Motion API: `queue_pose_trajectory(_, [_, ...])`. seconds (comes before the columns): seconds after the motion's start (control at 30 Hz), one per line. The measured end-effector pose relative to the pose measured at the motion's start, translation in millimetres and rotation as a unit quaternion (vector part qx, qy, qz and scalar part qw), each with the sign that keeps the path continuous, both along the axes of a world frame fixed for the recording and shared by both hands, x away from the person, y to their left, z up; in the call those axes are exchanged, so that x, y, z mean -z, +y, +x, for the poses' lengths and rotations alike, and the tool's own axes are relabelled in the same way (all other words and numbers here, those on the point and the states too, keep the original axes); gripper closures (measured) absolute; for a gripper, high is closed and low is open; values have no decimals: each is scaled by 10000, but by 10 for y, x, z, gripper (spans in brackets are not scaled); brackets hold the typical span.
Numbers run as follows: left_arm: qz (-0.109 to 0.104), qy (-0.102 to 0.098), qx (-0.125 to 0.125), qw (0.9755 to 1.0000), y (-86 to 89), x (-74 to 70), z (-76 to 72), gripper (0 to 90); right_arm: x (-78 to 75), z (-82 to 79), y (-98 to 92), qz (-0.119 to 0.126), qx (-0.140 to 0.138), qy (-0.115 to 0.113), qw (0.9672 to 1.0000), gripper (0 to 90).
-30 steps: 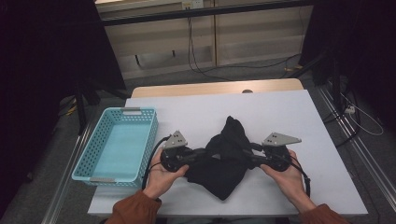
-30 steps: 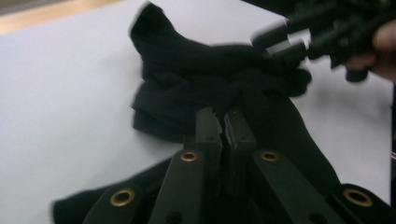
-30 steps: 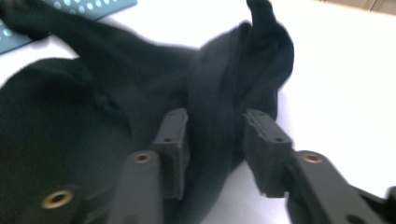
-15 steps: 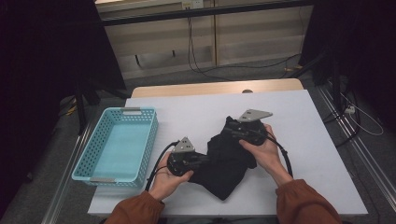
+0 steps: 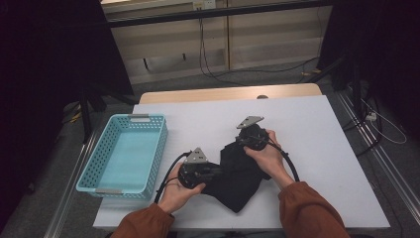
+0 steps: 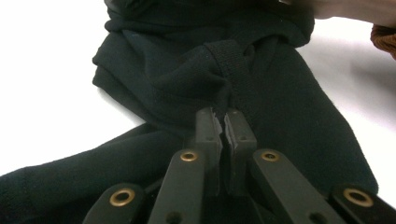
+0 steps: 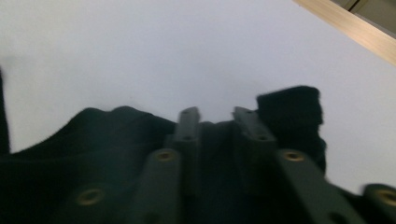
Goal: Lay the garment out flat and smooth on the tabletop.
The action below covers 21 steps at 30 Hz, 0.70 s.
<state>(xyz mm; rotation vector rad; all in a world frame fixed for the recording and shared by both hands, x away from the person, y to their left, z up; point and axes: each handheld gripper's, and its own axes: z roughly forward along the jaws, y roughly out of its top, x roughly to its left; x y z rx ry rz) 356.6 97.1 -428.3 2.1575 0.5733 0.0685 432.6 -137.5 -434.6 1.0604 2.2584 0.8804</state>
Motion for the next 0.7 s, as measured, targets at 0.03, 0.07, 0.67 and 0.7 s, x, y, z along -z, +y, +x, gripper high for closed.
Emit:
queue_pose_trajectory(0.03, [7, 30, -3, 10000, -3, 8, 1, 864, -8, -13, -27, 31, 60, -25, 10000, 879])
queue_pose_trajectory(0.07, [27, 37, -3, 10000, -6, 15, 4, 864, -27, -31, -69, 168, 119, -61, 9998, 900])
queue_pose_trajectory(0.67, [206, 94, 92, 9997, -55, 103, -14, 863, 41, 95, 11, 147, 131, 109, 9997, 511])
queue_pose_trajectory(0.7, [214, 81, 81, 9997, -59, 109, -13, 863, 63, 104, 13, 164, 146, 167, 9996, 486])
